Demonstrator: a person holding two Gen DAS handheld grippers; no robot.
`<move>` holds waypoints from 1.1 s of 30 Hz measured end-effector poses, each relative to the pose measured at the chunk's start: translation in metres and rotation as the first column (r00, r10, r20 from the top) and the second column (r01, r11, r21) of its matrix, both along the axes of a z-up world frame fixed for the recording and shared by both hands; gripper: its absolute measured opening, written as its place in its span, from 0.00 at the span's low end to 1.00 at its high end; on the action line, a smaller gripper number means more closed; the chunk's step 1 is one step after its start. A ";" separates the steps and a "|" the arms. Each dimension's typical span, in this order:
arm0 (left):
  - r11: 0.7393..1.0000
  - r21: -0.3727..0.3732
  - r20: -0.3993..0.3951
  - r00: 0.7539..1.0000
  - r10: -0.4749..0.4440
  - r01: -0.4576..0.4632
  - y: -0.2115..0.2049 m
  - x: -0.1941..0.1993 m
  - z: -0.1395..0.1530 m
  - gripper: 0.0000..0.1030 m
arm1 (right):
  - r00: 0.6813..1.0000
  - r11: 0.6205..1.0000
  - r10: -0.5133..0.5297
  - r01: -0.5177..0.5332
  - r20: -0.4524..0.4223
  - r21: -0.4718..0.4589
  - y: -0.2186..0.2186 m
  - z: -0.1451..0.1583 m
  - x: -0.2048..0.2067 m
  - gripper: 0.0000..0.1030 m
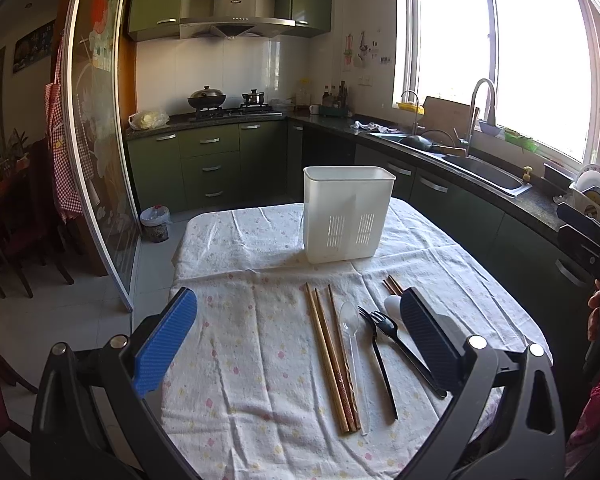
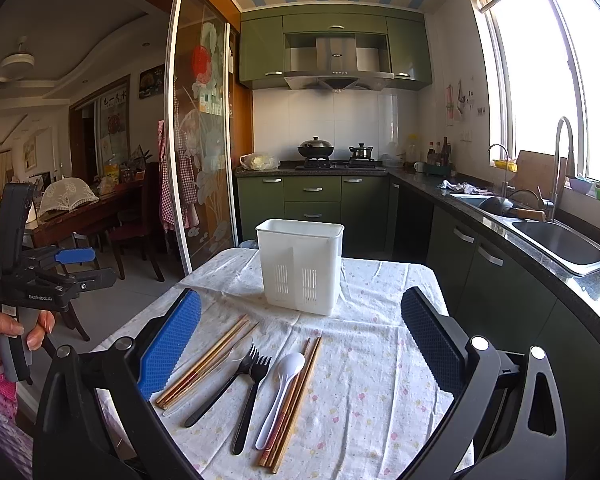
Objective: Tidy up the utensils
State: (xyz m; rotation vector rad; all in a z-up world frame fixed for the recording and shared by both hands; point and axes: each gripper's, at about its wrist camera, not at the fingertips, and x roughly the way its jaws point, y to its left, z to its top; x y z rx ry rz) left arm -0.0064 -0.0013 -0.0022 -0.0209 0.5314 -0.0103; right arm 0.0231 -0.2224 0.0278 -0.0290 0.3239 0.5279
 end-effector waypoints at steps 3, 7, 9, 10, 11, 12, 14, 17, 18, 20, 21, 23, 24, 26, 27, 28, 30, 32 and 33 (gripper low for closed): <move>1.000 0.001 -0.001 1.000 0.001 -0.001 0.000 0.000 0.000 0.94 | 1.000 1.000 0.000 0.000 -0.001 0.000 0.000 -0.001 0.001 0.96; 1.000 0.000 -0.007 1.000 0.002 -0.002 0.000 0.001 -0.001 0.94 | 1.000 1.000 0.000 0.000 -0.003 0.000 0.000 -0.002 0.002 0.96; 1.000 0.000 -0.010 1.000 0.002 -0.002 0.001 0.000 -0.001 0.94 | 1.000 1.000 0.001 -0.001 -0.002 0.002 0.000 -0.002 0.001 0.96; 1.000 -0.001 -0.012 1.000 0.003 -0.003 0.001 0.000 -0.002 0.94 | 1.000 1.000 0.001 -0.001 -0.003 0.001 0.000 -0.002 0.002 0.96; 1.000 -0.002 -0.013 1.000 0.005 -0.005 0.001 0.000 -0.002 0.94 | 1.000 1.000 0.001 -0.001 -0.003 0.000 0.001 -0.002 0.002 0.96; 1.000 -0.002 -0.014 1.000 0.004 -0.004 0.002 0.000 -0.002 0.94 | 1.000 1.000 0.001 -0.001 -0.004 0.001 0.000 -0.003 0.002 0.96; 1.000 0.000 -0.014 1.000 0.004 -0.004 0.001 0.000 -0.003 0.94 | 1.000 1.000 0.001 -0.001 -0.004 0.002 0.000 -0.003 0.002 0.96; 1.000 0.001 -0.015 1.000 0.002 -0.002 0.002 0.000 -0.002 0.94 | 1.000 1.000 0.001 -0.001 -0.003 0.002 0.000 -0.003 0.002 0.96; 1.000 0.001 -0.015 1.000 0.002 -0.002 0.002 0.000 -0.002 0.94 | 1.000 1.000 0.002 -0.002 -0.004 0.003 0.001 -0.003 0.002 0.96; 1.000 0.000 -0.015 1.000 0.001 -0.001 0.001 0.000 -0.002 0.94 | 1.000 1.000 0.001 -0.001 -0.004 0.001 0.001 -0.003 0.002 0.96; 1.000 0.001 -0.015 1.000 0.001 -0.001 0.001 0.001 -0.002 0.94 | 1.000 1.000 0.000 0.000 -0.004 0.001 0.001 -0.003 0.002 0.96; 1.000 0.003 -0.015 1.000 0.000 0.000 0.000 0.000 -0.002 0.94 | 1.000 1.000 0.002 -0.002 -0.006 0.002 0.001 -0.003 0.002 0.96; 1.000 0.004 -0.015 1.000 -0.001 0.001 0.000 0.001 -0.002 0.94 | 1.000 1.000 0.002 -0.002 -0.006 0.002 0.002 -0.004 0.002 0.96; 1.000 0.003 -0.016 1.000 0.000 0.000 0.000 0.001 -0.002 0.94 | 1.000 1.000 0.002 -0.002 -0.006 0.002 0.002 -0.004 0.003 0.96; 1.000 0.003 -0.017 1.000 0.001 -0.001 0.000 0.001 -0.002 0.94 | 1.000 1.000 0.002 -0.002 -0.008 0.002 0.002 -0.004 0.003 0.96; 1.000 0.003 -0.016 1.000 0.001 -0.001 0.000 0.001 -0.002 0.94 | 1.000 1.000 0.003 -0.003 -0.008 0.001 0.003 -0.006 0.003 0.96; 1.000 0.002 -0.017 1.000 0.002 -0.002 -0.001 0.001 -0.003 0.94 | 1.000 1.000 0.004 -0.004 -0.010 0.000 0.005 -0.008 0.002 0.96; 1.000 0.003 -0.018 1.000 0.003 -0.002 -0.002 0.000 -0.003 0.94 | 1.000 1.000 0.006 -0.006 -0.012 -0.001 0.006 -0.009 0.002 0.96; 1.000 0.003 -0.018 1.000 0.002 -0.002 -0.001 0.000 -0.003 0.94 | 1.000 1.000 0.006 -0.006 -0.012 -0.001 0.007 -0.010 0.001 0.96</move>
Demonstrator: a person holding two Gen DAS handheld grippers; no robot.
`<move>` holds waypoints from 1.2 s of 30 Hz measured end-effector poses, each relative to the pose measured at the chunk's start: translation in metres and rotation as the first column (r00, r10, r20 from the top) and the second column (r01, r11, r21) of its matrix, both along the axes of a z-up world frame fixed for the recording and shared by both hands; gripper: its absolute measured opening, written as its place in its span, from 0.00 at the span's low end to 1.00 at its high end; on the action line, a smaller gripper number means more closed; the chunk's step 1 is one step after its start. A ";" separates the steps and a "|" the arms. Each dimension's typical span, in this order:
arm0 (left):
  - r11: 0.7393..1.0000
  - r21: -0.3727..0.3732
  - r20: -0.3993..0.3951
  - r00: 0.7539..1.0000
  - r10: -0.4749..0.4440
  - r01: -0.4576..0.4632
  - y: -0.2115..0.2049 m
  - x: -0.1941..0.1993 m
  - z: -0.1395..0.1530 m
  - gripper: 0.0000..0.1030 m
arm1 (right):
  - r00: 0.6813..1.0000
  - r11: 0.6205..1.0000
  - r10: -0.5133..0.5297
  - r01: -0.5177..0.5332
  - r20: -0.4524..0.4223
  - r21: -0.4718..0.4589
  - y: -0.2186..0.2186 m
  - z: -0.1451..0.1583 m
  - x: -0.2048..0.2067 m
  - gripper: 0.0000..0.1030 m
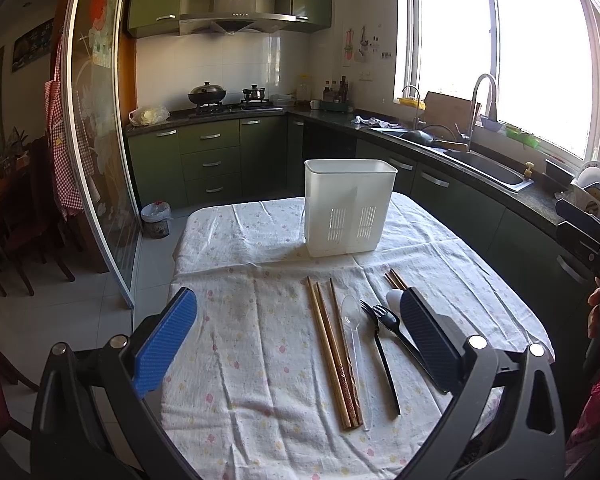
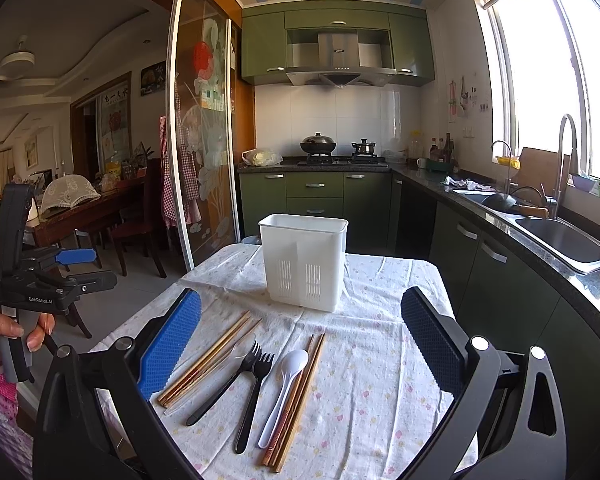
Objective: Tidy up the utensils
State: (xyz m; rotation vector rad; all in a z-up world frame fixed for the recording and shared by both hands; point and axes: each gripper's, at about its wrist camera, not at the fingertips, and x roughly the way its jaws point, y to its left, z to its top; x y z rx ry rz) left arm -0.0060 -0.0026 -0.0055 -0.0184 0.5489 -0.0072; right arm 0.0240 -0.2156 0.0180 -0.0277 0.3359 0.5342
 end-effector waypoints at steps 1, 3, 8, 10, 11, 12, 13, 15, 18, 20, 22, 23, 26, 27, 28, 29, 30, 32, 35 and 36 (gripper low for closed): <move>1.000 0.000 0.000 1.000 0.000 0.000 0.000 0.000 0.000 0.94 | 1.000 1.000 -0.001 0.001 0.000 0.000 0.000 0.000 0.000 0.96; 1.000 0.000 0.000 1.000 0.000 0.000 0.000 0.000 0.000 0.94 | 1.000 1.000 -0.001 0.001 0.000 0.000 -0.001 0.001 0.001 0.96; 1.000 0.000 0.000 1.000 -0.001 0.001 0.001 0.000 0.000 0.94 | 1.000 1.000 -0.002 0.002 -0.001 0.000 0.001 0.000 0.000 0.96; 1.000 0.000 0.000 1.000 -0.001 0.001 0.000 0.000 0.000 0.94 | 1.000 1.000 -0.002 0.002 -0.002 0.000 0.000 0.001 0.001 0.96; 1.000 0.000 0.000 1.000 -0.001 0.001 0.001 0.000 0.000 0.94 | 1.000 1.000 -0.002 0.002 -0.002 0.000 0.000 0.001 0.001 0.96; 1.000 0.000 -0.001 1.000 -0.001 0.001 0.000 0.000 0.000 0.94 | 1.000 1.000 -0.002 0.002 -0.002 0.000 0.000 0.001 0.001 0.96; 1.000 0.000 -0.001 1.000 -0.002 0.002 0.000 0.000 -0.001 0.94 | 1.000 1.000 -0.002 0.002 -0.003 0.000 0.000 0.000 0.001 0.96; 1.000 0.002 -0.002 1.000 -0.003 0.003 0.001 -0.001 -0.001 0.94 | 1.000 1.000 -0.001 0.001 -0.005 0.000 0.000 -0.002 0.003 0.96; 1.000 0.002 -0.003 1.000 -0.004 0.004 0.001 -0.001 -0.001 0.94 | 1.000 1.000 -0.002 0.002 -0.006 0.000 0.000 -0.002 0.003 0.96; 1.000 0.003 -0.003 1.000 -0.005 0.005 0.001 -0.001 -0.001 0.94 | 1.000 1.000 -0.002 0.002 -0.008 0.000 0.001 -0.003 0.004 0.96; 1.000 0.003 -0.004 1.000 -0.005 0.005 0.001 -0.001 -0.001 0.94 | 1.000 1.000 -0.001 0.001 -0.009 0.000 0.000 -0.003 0.004 0.96; 1.000 0.003 -0.003 1.000 -0.004 0.004 0.001 -0.001 -0.001 0.94 | 1.000 1.000 -0.001 0.001 -0.010 0.000 0.001 -0.003 0.004 0.96; 1.000 0.003 -0.003 1.000 -0.005 0.005 0.001 -0.001 -0.001 0.94 | 1.000 1.000 -0.001 0.001 -0.009 0.000 0.000 -0.002 0.005 0.96; 1.000 0.003 -0.004 1.000 -0.004 0.004 0.001 -0.001 -0.001 0.94 | 1.000 1.000 -0.002 0.002 -0.009 -0.001 0.001 -0.003 0.005 0.96; 1.000 0.003 -0.003 1.000 -0.005 0.005 0.000 -0.001 -0.001 0.94 | 1.000 1.000 -0.002 0.002 -0.009 -0.001 0.001 -0.003 0.005 0.96; 1.000 0.004 -0.003 1.000 -0.005 0.005 0.001 -0.001 -0.001 0.94 | 1.000 1.000 -0.002 0.002 -0.010 0.000 0.000 -0.003 0.005 0.96; 1.000 0.004 -0.003 1.000 -0.005 0.005 0.001 -0.001 -0.001 0.94 | 1.000 1.000 -0.001 0.001 -0.010 0.000 0.001 -0.003 0.005 0.96; 1.000 0.004 -0.003 1.000 -0.005 0.005 0.000 -0.001 -0.001 0.94 | 1.000 1.000 -0.003 0.003 -0.011 -0.002 0.000 -0.003 0.005 0.96; 1.000 0.007 -0.005 1.000 -0.007 0.007 -0.001 -0.001 -0.003 0.94 | 1.000 1.000 -0.003 0.003 -0.013 -0.002 0.000 -0.005 0.005 0.96; 1.000 0.007 -0.005 1.000 -0.007 0.007 -0.001 -0.001 -0.003 0.94 | 1.000 1.000 -0.004 0.003 -0.014 -0.002 0.000 -0.005 0.005 0.96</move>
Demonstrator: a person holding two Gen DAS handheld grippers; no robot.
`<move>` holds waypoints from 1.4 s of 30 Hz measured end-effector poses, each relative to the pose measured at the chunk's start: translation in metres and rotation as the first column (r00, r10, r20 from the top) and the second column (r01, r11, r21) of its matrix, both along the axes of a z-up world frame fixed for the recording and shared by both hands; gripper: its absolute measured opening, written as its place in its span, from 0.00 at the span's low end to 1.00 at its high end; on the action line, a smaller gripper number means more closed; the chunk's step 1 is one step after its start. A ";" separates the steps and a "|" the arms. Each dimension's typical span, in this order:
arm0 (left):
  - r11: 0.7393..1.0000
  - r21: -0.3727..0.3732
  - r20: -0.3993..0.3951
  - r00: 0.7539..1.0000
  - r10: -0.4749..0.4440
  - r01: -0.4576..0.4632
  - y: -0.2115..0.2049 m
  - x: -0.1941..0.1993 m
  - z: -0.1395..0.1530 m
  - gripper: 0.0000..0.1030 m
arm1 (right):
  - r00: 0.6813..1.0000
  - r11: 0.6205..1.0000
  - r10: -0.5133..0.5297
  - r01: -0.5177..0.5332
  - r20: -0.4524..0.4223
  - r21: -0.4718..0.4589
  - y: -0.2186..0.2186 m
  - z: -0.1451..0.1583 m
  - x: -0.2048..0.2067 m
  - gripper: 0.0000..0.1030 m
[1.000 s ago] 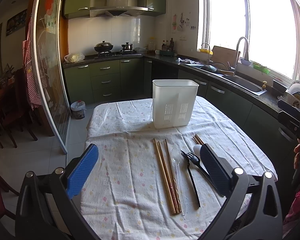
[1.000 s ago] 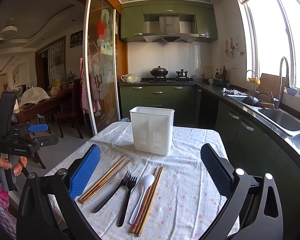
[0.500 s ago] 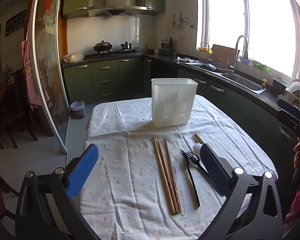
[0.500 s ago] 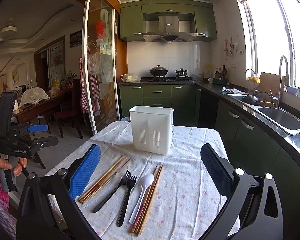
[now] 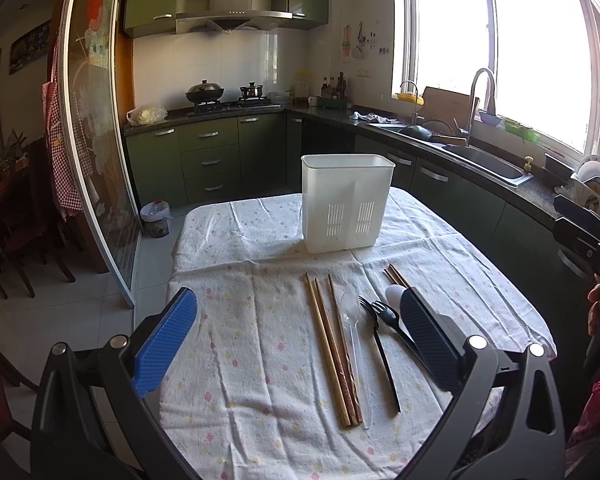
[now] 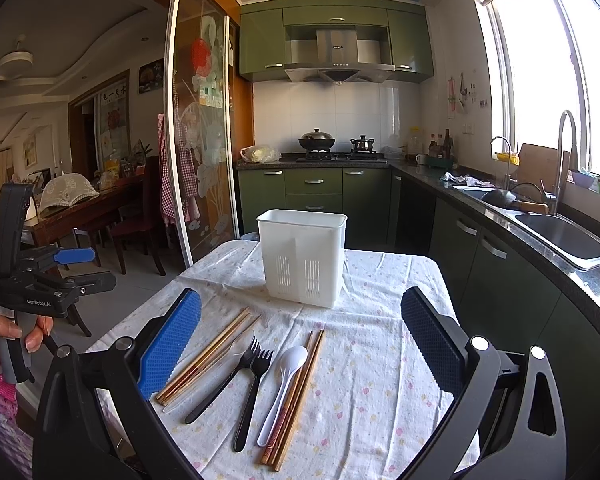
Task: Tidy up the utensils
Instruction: 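Lower the left tool onto the black plastic knife and close it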
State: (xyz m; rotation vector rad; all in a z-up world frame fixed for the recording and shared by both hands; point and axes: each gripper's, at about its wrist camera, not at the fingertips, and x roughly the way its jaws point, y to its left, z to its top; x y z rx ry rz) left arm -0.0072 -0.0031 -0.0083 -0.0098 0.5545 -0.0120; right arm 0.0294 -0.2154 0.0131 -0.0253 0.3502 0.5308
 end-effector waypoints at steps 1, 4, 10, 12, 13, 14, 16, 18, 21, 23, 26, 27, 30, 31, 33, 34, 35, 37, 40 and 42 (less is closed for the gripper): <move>1.000 0.000 -0.001 1.000 0.000 0.000 0.000 0.000 0.000 0.94 | 1.000 1.000 0.000 0.000 -0.001 0.000 0.000 0.000 0.000 0.96; 1.000 0.000 -0.003 1.000 0.000 0.000 0.000 0.000 -0.001 0.94 | 1.000 1.000 -0.004 0.004 -0.006 0.000 -0.001 -0.001 0.000 0.96; 1.000 0.013 -0.041 0.999 0.007 -0.006 -0.006 0.008 -0.009 0.94 | 0.999 1.000 -0.022 0.022 -0.032 -0.015 -0.003 -0.005 0.003 0.96; 1.000 0.005 -0.070 0.998 0.003 -0.003 -0.008 0.015 -0.012 0.94 | 0.999 0.999 -0.030 0.029 -0.046 -0.023 -0.002 -0.007 0.005 0.96; 1.000 0.001 -0.086 0.996 0.001 -0.001 -0.009 0.019 -0.014 0.94 | 0.998 0.999 -0.033 0.031 -0.057 -0.027 -0.002 -0.009 0.006 0.96; 1.000 0.001 -0.100 0.995 -0.004 0.004 -0.010 0.023 -0.016 0.94 | 0.997 0.999 -0.031 0.029 -0.064 -0.030 -0.002 -0.010 0.008 0.96; 1.000 -0.013 -0.128 0.992 -0.012 0.010 -0.013 0.032 -0.020 0.94 | 0.995 0.999 -0.043 0.039 -0.090 -0.036 -0.001 -0.015 0.012 0.96; 0.998 -0.049 -0.160 0.987 -0.034 0.026 -0.017 0.043 -0.025 0.94 | 0.991 0.998 -0.046 0.041 -0.125 -0.040 -0.001 -0.021 0.018 0.96; 0.993 -0.109 -0.227 0.971 -0.071 0.048 -0.023 0.062 -0.035 0.94 | 0.982 0.999 -0.035 0.029 -0.188 -0.032 -0.002 -0.030 0.027 0.96; 0.985 -0.153 -0.260 0.959 -0.113 0.075 -0.031 0.075 -0.042 0.94 | 0.975 0.999 -0.031 0.026 -0.218 -0.027 -0.001 -0.035 0.034 0.96; 0.982 -0.170 -0.314 0.939 -0.138 0.088 -0.045 0.092 -0.054 0.94 | 0.972 0.999 -0.043 0.036 -0.232 -0.035 -0.003 -0.039 0.038 0.96; 0.977 -0.188 -0.338 0.928 -0.158 0.098 -0.049 0.098 -0.059 0.94 | 0.971 0.999 -0.046 0.039 -0.235 -0.035 -0.004 -0.040 0.039 0.96; 0.962 -0.251 -0.393 0.897 -0.201 0.106 -0.059 0.111 -0.074 0.84 | 0.969 0.998 -0.063 0.056 -0.239 -0.038 -0.008 -0.041 0.042 0.96; 0.963 -0.249 -0.417 0.887 -0.200 0.100 -0.062 0.115 -0.079 0.68 | 0.968 0.998 -0.067 0.059 -0.241 -0.037 -0.009 -0.041 0.042 0.96; 0.968 -0.236 -0.461 0.868 -0.184 0.080 -0.066 0.122 -0.090 0.51 | 0.967 0.997 -0.073 0.067 -0.245 -0.033 -0.012 -0.041 0.042 0.96; 0.969 -0.235 -0.485 0.856 -0.181 0.072 -0.068 0.126 -0.096 0.50 | 0.966 0.997 -0.076 0.070 -0.247 -0.032 -0.013 -0.041 0.042 0.96; 0.965 -0.253 -0.503 0.843 -0.189 0.066 -0.068 0.129 -0.101 0.50 | 0.966 0.997 -0.078 0.072 -0.248 -0.032 -0.015 -0.041 0.043 0.96; 0.954 -0.295 -0.536 0.816 -0.218 0.062 -0.070 0.134 -0.111 0.50 | 0.964 0.997 -0.079 0.074 -0.252 -0.030 -0.016 -0.042 0.043 0.96; 0.954 -0.295 -0.567 0.795 -0.213 0.045 -0.073 0.142 -0.122 0.41 | 0.963 0.997 -0.075 0.069 -0.257 -0.032 -0.017 -0.043 0.044 0.96; 0.958 -0.286 -0.581 0.789 -0.201 0.034 -0.073 0.147 -0.126 0.34 | 0.964 0.997 -0.069 0.063 -0.258 -0.033 -0.016 -0.043 0.044 0.96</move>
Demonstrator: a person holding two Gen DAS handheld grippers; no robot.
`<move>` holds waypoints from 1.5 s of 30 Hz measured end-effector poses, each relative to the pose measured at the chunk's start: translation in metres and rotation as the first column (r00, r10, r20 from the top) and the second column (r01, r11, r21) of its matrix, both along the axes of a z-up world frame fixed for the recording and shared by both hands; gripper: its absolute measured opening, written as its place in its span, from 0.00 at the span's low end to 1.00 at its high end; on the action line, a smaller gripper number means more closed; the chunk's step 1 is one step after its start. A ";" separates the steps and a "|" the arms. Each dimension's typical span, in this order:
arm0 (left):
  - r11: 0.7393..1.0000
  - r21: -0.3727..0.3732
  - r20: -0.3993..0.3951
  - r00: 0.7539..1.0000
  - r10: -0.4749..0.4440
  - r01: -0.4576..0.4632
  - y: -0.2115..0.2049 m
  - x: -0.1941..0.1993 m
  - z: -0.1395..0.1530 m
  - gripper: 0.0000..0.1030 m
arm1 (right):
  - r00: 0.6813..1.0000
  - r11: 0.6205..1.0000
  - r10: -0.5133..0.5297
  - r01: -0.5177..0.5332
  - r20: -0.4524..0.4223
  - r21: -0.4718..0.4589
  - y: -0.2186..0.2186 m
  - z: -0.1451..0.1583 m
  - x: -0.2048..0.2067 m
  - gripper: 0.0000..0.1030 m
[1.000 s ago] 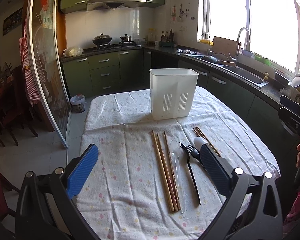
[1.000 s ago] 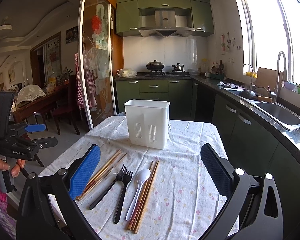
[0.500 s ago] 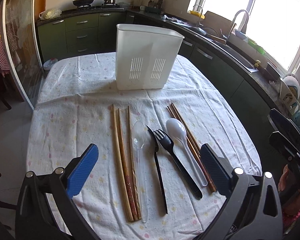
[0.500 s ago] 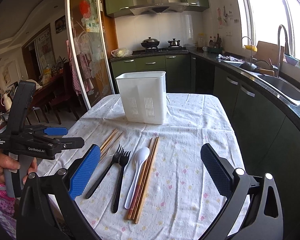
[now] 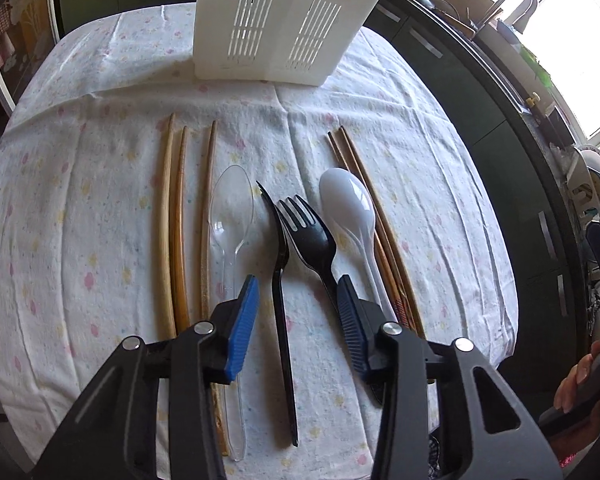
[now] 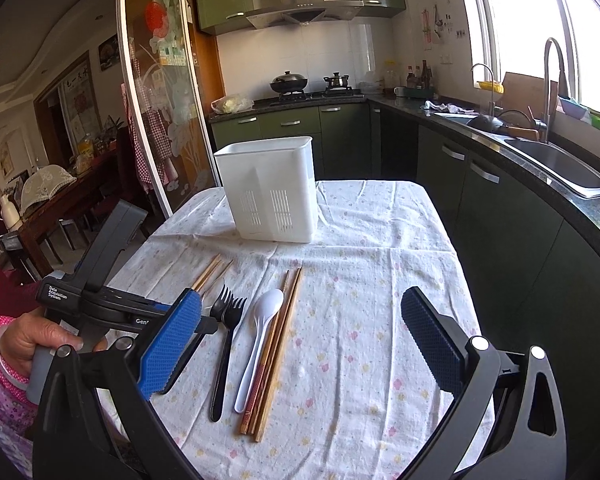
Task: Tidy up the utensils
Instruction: 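Lower the left tool onto the black plastic knife and close it, then grasp the black plastic fork with the right tool while the left tool holds the knife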
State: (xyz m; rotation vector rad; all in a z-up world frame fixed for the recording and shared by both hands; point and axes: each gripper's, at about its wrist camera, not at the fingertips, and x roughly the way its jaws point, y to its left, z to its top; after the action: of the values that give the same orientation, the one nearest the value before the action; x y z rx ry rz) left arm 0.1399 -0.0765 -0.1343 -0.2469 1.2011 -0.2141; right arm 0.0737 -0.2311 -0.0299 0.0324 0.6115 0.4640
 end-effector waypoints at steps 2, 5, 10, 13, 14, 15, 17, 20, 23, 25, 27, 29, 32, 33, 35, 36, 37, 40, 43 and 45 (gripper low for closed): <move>1.000 0.010 -0.008 1.000 0.004 -0.004 0.000 0.004 -0.003 0.30 | 1.000 1.000 0.005 -0.005 0.002 -0.003 0.000 0.000 -0.001 0.96; 1.000 0.016 -0.020 1.000 0.000 0.000 -0.001 0.007 -0.006 0.27 | 1.000 1.000 0.007 -0.007 0.004 -0.006 0.002 0.000 -0.001 0.96; 1.000 0.020 -0.030 1.000 -0.004 0.005 0.000 0.010 -0.011 0.13 | 1.000 1.000 0.011 -0.011 -0.005 -0.006 0.003 -0.002 0.000 0.96; 1.000 0.029 -0.029 1.000 -0.012 0.013 0.001 0.011 -0.014 0.05 | 1.000 1.000 0.017 -0.017 -0.018 0.001 0.005 -0.004 0.002 0.96; 1.000 0.025 -0.027 1.000 -0.012 0.013 0.001 0.011 -0.014 0.05 | 1.000 1.000 0.017 -0.017 -0.026 0.005 0.006 -0.005 0.002 0.96; 1.000 0.023 -0.023 1.000 -0.013 0.014 0.003 0.010 -0.013 0.05 | 0.999 1.000 0.017 -0.017 -0.037 0.009 0.007 -0.006 0.004 0.96; 1.000 0.020 -0.007 1.000 -0.015 0.015 0.006 0.008 -0.009 0.05 | 0.998 1.000 0.024 -0.023 -0.060 0.021 0.011 -0.008 0.007 0.96; 1.000 0.008 0.024 1.000 -0.011 0.011 0.013 0.002 0.002 0.05 | 0.993 0.997 0.076 -0.073 -0.092 0.030 0.026 -0.015 0.011 0.96; 1.000 0.013 0.067 0.998 -0.002 0.001 0.021 -0.004 0.016 0.05 | 0.988 0.992 0.116 -0.121 -0.098 -0.039 0.052 -0.023 0.016 0.96; 1.000 0.013 0.090 0.996 0.000 -0.001 0.026 -0.008 0.025 0.05 | 0.985 0.986 0.139 -0.148 -0.103 -0.082 0.069 -0.033 0.020 0.96; 1.000 0.011 0.108 0.994 -0.001 0.000 0.030 -0.012 0.032 0.05 | 0.983 0.977 0.147 -0.161 -0.110 -0.141 0.087 -0.046 0.024 0.86; 1.000 0.012 0.125 0.992 -0.004 0.002 0.032 -0.018 0.038 0.05 | 0.985 0.968 0.137 -0.156 -0.108 -0.194 0.102 -0.058 0.028 0.62; 1.000 0.010 0.144 0.990 -0.007 0.005 0.035 -0.023 0.044 0.05 | 0.981 0.952 0.141 -0.171 -0.131 -0.255 0.122 -0.076 0.036 0.42; 1.000 0.011 0.150 0.989 -0.004 0.003 0.037 -0.024 0.046 0.05 | 0.978 0.947 0.156 -0.188 -0.141 -0.259 0.128 -0.081 0.038 0.42; 1.000 0.015 0.164 0.986 0.001 -0.004 0.040 -0.026 0.050 0.05 | 0.973 0.935 0.178 -0.215 -0.150 -0.284 0.141 -0.088 0.041 0.42; 1.000 0.017 0.171 0.985 0.004 -0.007 0.042 -0.027 0.052 0.05 | 0.973 0.925 0.182 -0.218 -0.141 -0.312 0.149 -0.090 0.041 0.41; 1.000 0.016 0.176 0.984 0.009 -0.012 0.045 -0.028 0.054 0.05 | 0.975 0.914 0.182 -0.216 -0.131 -0.343 0.156 -0.093 0.040 0.40; 1.000 0.015 0.190 0.982 0.022 -0.025 0.053 -0.029 0.058 0.05 | 0.976 0.872 0.183 -0.216 -0.117 -0.440 0.178 -0.104 0.041 0.40; 0.999 0.020 0.197 0.980 0.035 -0.040 0.061 -0.031 0.059 0.05 | 0.980 0.841 0.158 -0.197 -0.119 -0.504 0.191 -0.116 0.047 0.40; 0.999 0.019 0.198 0.979 0.039 -0.044 0.065 -0.032 0.059 0.05 | 0.981 0.836 0.143 -0.191 -0.132 -0.514 0.193 -0.122 0.054 0.40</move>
State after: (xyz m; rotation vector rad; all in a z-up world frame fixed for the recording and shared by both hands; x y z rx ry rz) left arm 0.1080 -0.0112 -0.0748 -0.2248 0.9995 -0.1838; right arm 0.1273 -0.0377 -0.1516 -0.5321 0.8181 0.4526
